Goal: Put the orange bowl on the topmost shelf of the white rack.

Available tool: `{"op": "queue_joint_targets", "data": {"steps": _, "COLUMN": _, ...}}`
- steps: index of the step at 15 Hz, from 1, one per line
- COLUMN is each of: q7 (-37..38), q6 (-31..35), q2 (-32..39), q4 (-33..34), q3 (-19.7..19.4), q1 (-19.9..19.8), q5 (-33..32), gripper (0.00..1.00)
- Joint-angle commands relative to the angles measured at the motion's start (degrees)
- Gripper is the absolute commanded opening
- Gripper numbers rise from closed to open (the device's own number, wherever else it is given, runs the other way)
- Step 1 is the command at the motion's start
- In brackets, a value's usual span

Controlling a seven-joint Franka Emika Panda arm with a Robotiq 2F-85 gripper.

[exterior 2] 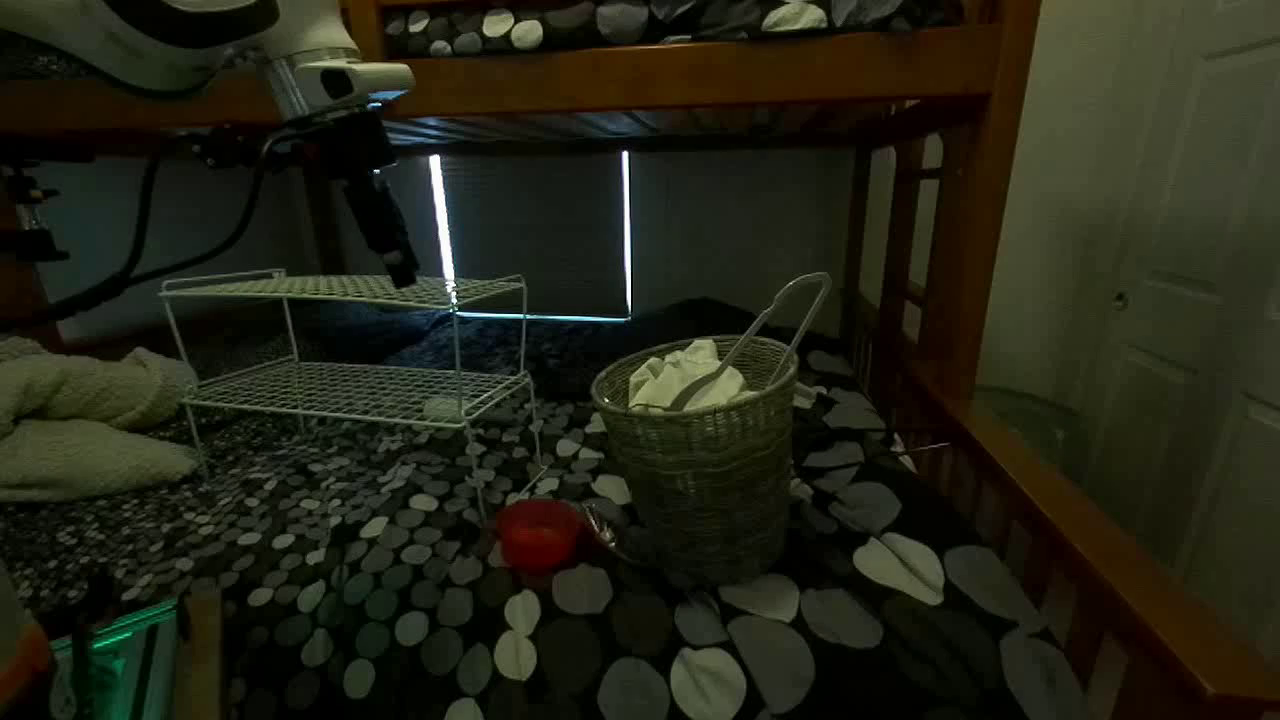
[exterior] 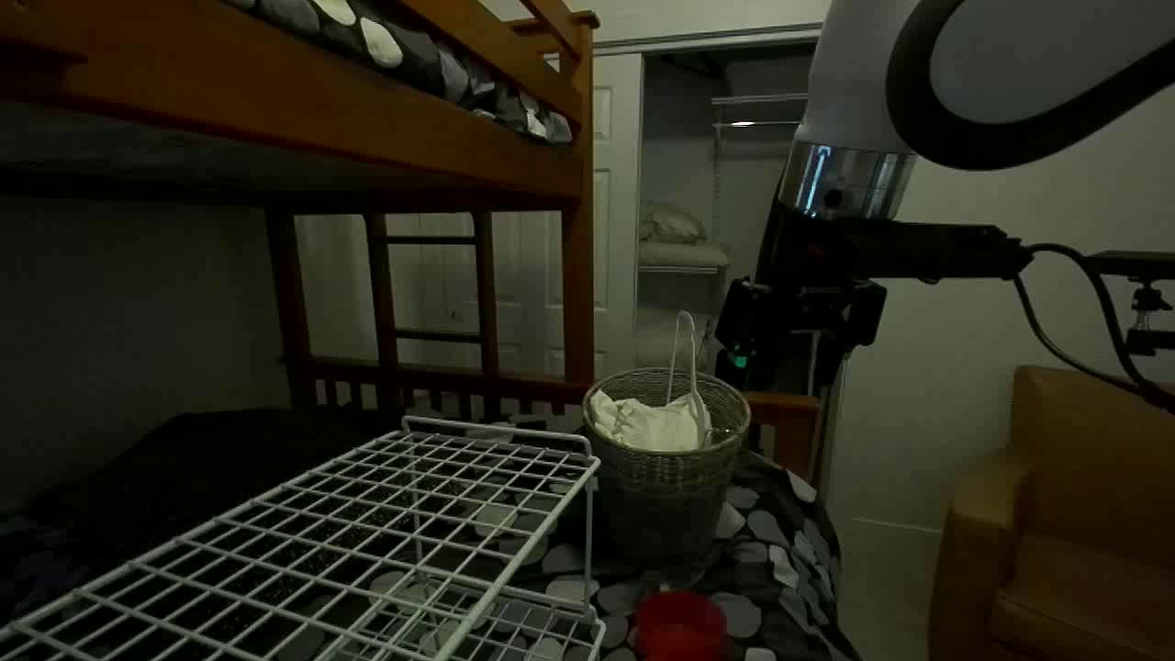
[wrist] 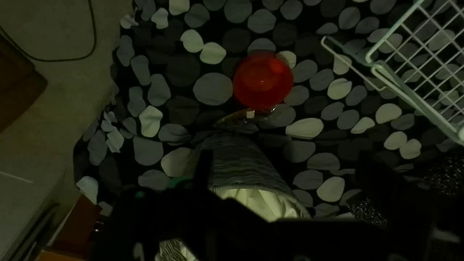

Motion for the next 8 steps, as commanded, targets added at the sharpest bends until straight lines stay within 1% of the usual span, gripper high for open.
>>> {"op": "queue_joint_targets", "data": {"steps": 1, "q7": 0.24, "q6": -0.14, "q2": 0.16, "q4": 0.13, "q3": -0.33, "q1": 0.36, "q5": -0.34, "gripper": 1.0}}
{"op": "queue_joint_targets", "data": {"steps": 5, "q7": 0.23, "q6": 0.12, "q2": 0.13, "q4": -0.55, "q3": -0.76, "q1": 0.7, "q5": 0.49, "gripper": 1.0}}
{"op": "queue_joint_targets", "data": {"steps": 8, "q7": 0.73, "q6": 2.24, "q2": -0.98, "q4": -5.41, "q3": -2.67, "q1": 1.54, "q5": 4.02, "gripper": 1.0}}
